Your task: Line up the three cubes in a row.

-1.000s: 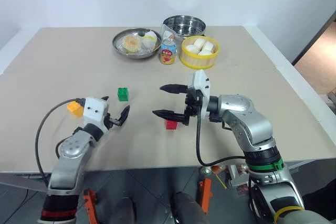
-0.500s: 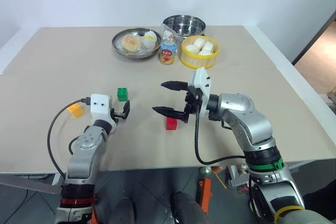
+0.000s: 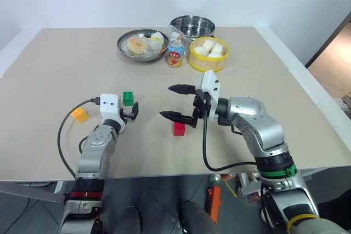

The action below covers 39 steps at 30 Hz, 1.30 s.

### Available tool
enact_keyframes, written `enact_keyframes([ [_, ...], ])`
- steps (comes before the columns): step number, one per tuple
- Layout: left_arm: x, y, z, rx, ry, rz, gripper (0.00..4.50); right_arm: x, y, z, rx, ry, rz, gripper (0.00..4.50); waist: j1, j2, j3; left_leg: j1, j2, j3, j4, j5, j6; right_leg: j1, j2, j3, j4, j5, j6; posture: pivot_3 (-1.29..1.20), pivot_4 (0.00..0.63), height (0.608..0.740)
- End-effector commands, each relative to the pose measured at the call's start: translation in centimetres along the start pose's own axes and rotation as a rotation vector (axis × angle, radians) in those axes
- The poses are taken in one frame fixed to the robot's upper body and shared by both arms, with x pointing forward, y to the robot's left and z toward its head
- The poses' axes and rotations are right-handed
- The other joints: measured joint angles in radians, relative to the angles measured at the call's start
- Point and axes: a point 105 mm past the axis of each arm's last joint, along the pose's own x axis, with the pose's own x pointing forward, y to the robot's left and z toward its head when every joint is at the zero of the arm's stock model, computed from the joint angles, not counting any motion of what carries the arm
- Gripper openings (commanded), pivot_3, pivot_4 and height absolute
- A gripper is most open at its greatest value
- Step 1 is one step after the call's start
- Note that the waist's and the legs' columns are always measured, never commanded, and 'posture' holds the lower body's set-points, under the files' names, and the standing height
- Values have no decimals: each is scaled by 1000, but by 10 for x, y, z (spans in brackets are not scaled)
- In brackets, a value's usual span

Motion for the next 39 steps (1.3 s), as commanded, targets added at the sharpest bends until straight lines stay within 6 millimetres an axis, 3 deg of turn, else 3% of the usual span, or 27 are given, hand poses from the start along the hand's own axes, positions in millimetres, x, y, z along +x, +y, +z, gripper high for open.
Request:
enact_keyframes([
  [1, 8, -4, 15, -2, -60, -16, 4500, -1, -2, 6, -35, -12, -15, 4452, 0, 0, 0, 0, 0, 0, 0, 0, 0, 0, 0, 0, 0, 0, 0, 0, 150, 740],
  [2, 9, -4, 16, -3, -65, -13, 3964, -2, -3, 5, -36, -10, -18, 4500, 0, 0, 0, 0, 0, 0, 0, 0, 0, 0, 0, 0, 0, 0, 0, 0, 150, 740],
  [10, 7, -10, 18, 74, -84, -47, 1310, -2, -1, 4, -31, -5, -15, 4500, 0, 0, 0, 0, 0, 0, -1, 0, 0, 0, 0, 0, 0, 0, 0, 0, 150, 740],
  [19, -27, -31, 30, 109, -140, -266, 1310, -18, 27, -7, 21, 22, 21, 4500, 1, 0, 0, 0, 0, 0, -2, -1, -1, -1, 0, 0, 0, -1, 1, 0, 150, 740],
  [28, -68, -59, 19, 261, -94, -732, 1310, -27, 34, -17, 44, 40, -32, 4500, 0, 0, 0, 0, 0, 0, 0, 0, -1, 0, 0, 1, 0, -4, -6, 0, 150, 740],
  [32, -74, -62, 9, 316, -37, -899, 1310, -27, 35, -20, 47, 44, -37, 4500, 0, 0, 0, 1, 0, 1, 0, 0, -1, 0, 0, 1, 0, -4, -6, 0, 150, 740],
  [39, -63, -52, 4, 379, 25, -1056, 1310, -30, 31, -20, 41, 53, -47, 4500, 0, 0, 0, 0, 0, 1, 0, 0, -1, -1, 0, 1, 0, -5, -6, 0, 150, 740],
])
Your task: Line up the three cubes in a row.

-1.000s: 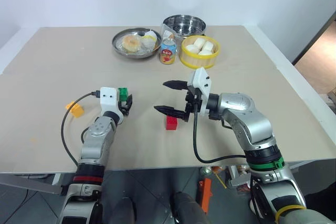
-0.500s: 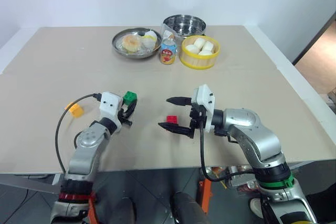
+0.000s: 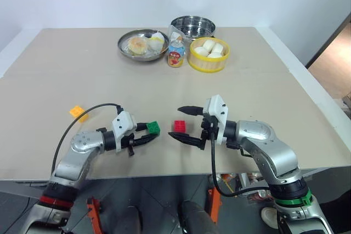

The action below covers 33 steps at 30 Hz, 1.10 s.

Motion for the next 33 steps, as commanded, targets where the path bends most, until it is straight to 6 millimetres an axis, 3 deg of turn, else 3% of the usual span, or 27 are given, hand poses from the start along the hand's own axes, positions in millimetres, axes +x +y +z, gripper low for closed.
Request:
enact_keyframes([
  [1, -1, 8, 5, 55, -1, -73, 1310, -3, 0, 14, -54, -32, -7, 4500, 0, 0, 0, 0, 0, 0, 0, 0, 0, 0, 0, 0, 0, 0, 0, 0, 150, 740],
  [8, 6, 18, 4, 98, 6, -140, 1310, -7, 0, 14, -60, -26, -20, 4500, 0, 0, 0, 0, 0, 0, -1, 0, 0, 0, 0, 0, 0, 0, 2, 0, 150, 740],
  [24, 4, 19, -7, 139, 59, -166, 1310, -11, 1, 12, -55, -12, -9, 4500, 0, 0, 0, 0, 0, 0, -1, 0, 1, 0, 0, 0, 0, 1, 4, 0, 150, 740],
  [25, 4, 20, -7, 140, 61, -160, 2336, -11, 1, 12, -55, -12, -9, 4500, 0, 0, 0, 0, 0, 0, -1, 0, 1, 0, 0, 0, 0, 1, 4, 0, 150, 740],
  [31, -4, 26, 0, 161, 58, -124, 4358, -10, 0, 12, -56, -14, 1, 4500, 0, 0, 0, 0, 0, 0, -1, 0, 1, 0, 0, 0, 0, 1, 4, 0, 150, 740],
  [33, -10, 25, 4, 180, 58, -114, 4456, -8, 0, 13, -54, -20, 11, 4500, -2, 0, 0, 0, 0, 0, -1, 0, 1, 0, 0, 0, 0, 1, 4, 0, 150, 740],
])
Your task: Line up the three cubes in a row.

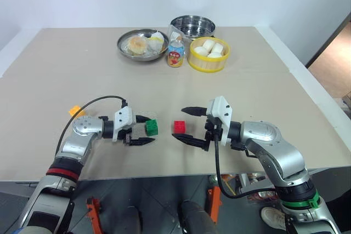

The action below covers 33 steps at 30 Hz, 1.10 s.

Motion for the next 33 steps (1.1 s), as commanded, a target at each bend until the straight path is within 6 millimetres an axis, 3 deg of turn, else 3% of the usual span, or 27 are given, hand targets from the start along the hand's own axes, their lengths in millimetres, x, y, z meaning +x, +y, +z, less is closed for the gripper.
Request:
enact_keyframes([
  [1, -14, 2, 15, 64, -8, 36, 4456, 0, -1, 13, -35, -45, 19, 4500, -2, 0, 0, 0, 0, 0, 0, 0, 0, 0, 0, 0, 0, 0, 0, 0, 150, 740],
  [8, -41, -8, 42, 5, -41, 183, 4456, 6, 0, 15, -36, -56, 69, 4500, -3, 0, 0, 0, 1, 0, -1, 0, 0, 0, 0, 0, 0, 0, 0, 0, 150, 740],
  [14, -75, -14, 55, -176, -98, 484, 4456, 9, -4, 14, -40, -61, 103, 4500, -2, 0, 0, 1, 1, 0, 0, 0, 0, 0, 0, 0, 0, -1, -2, 0, 150, 740],
  [18, -105, -6, 48, -256, -133, 799, 4456, 13, -4, 13, -45, -63, 129, 4500, -2, -1, 0, 1, 1, 0, 1, 0, 0, 0, 0, 0, 0, -1, -3, 0, 150, 740],
  [23, -135, 1, 36, -271, -125, 1031, 4456, 17, -5, 15, -48, -68, 150, 4500, -1, -1, 1, 1, 1, 0, 1, 0, 0, 1, 0, 0, 0, -1, -3, 0, 150, 740],
  [27, -164, 10, 17, -272, -47, 1048, 4456, 20, -5, 16, -57, -68, 163, 4500, -1, -1, 0, 2, 1, 0, 1, 0, 0, 1, 0, 0, 0, -1, -5, 0, 150, 740],
  [33, -185, 25, 5, -330, -20, 969, 4456, 20, -6, 18, -68, -67, 156, 4500, -1, -2, 1, 1, 1, 1, 1, 0, 0, 0, 0, -1, 0, -2, -7, 0, 150, 740],
])
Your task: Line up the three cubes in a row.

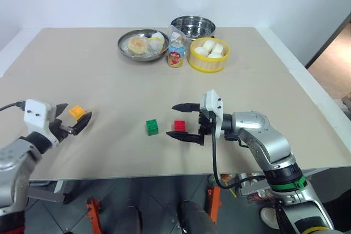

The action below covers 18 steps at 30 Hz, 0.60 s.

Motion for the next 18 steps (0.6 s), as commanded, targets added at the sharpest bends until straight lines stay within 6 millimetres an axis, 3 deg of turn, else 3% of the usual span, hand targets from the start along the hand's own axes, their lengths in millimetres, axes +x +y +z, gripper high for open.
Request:
enact_keyframes([
  [1, -1, 16, 10, 17, -26, -17, 4456, 1, 0, 12, -55, -21, 3, 4500, 0, 0, 0, 0, 0, 0, 0, 0, 0, 0, 0, 0, 0, 0, 0, 0, 150, 740],
  [18, 24, 31, -23, -40, 85, -88, 4456, -11, 0, 12, -67, 13, -38, 4500, 0, -1, 0, 0, 0, 0, -2, 0, -1, -1, 0, 0, 0, 1, 3, 0, 150, 740],
])
